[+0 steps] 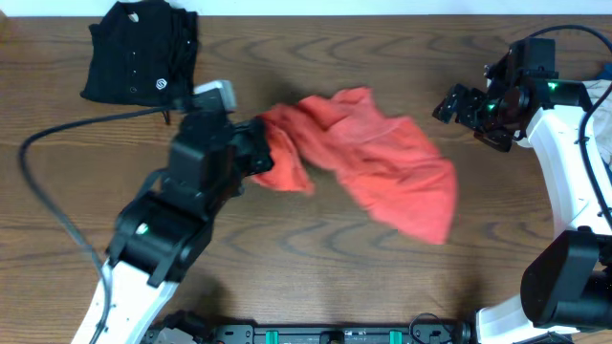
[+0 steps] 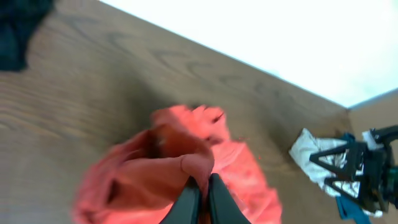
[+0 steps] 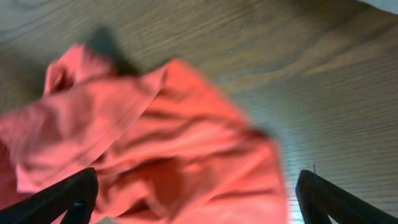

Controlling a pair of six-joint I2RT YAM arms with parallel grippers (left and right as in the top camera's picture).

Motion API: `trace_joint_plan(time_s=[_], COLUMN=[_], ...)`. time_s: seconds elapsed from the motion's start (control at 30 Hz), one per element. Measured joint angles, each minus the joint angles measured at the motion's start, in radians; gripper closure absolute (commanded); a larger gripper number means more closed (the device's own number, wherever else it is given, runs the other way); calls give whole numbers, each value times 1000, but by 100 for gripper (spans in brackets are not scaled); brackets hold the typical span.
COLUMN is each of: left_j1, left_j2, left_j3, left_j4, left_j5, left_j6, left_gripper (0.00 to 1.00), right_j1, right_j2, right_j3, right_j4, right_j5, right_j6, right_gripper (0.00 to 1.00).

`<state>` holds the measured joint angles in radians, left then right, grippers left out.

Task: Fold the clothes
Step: 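Lift the T-shirt with the left gripper toward the top left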

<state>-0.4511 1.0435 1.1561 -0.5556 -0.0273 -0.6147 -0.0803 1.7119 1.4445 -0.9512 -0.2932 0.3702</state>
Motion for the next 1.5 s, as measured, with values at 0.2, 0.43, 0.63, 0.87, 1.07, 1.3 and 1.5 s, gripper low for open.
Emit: trace_joint_plan(time_s=[0.2,0.43,0.63,0.87,1.07,1.3,1.5], left_j1=[5,5,5,5,5,5,5], left_j2=[-47,-44,-26,72,175,223,217], left_j3=[0,60,292,562,684,687,750], left_j4=[-1,4,17,16,-23,-9,-27], left_j5=[-36,-59,-61,-80,-85,-85,-85], left_j6=[20,79,177,277,311,329,336], left_gripper=[94,94,94,94,94,94,94], right_j1=[2,26,28,28,28,34,84], right_j2=[0,0,0,0,-46,-188,-168], right_j3=[0,0,0,0,0,0,-2], right_j4=[-5,-8,-3,-2,-6,-9,20], right_j5=[-78,-127,-135,-138,-142,-230,-297], right_j6=[-1,-35,-45,-68,-79,-100,-56], right_gripper=[1,1,1,1,1,1,1])
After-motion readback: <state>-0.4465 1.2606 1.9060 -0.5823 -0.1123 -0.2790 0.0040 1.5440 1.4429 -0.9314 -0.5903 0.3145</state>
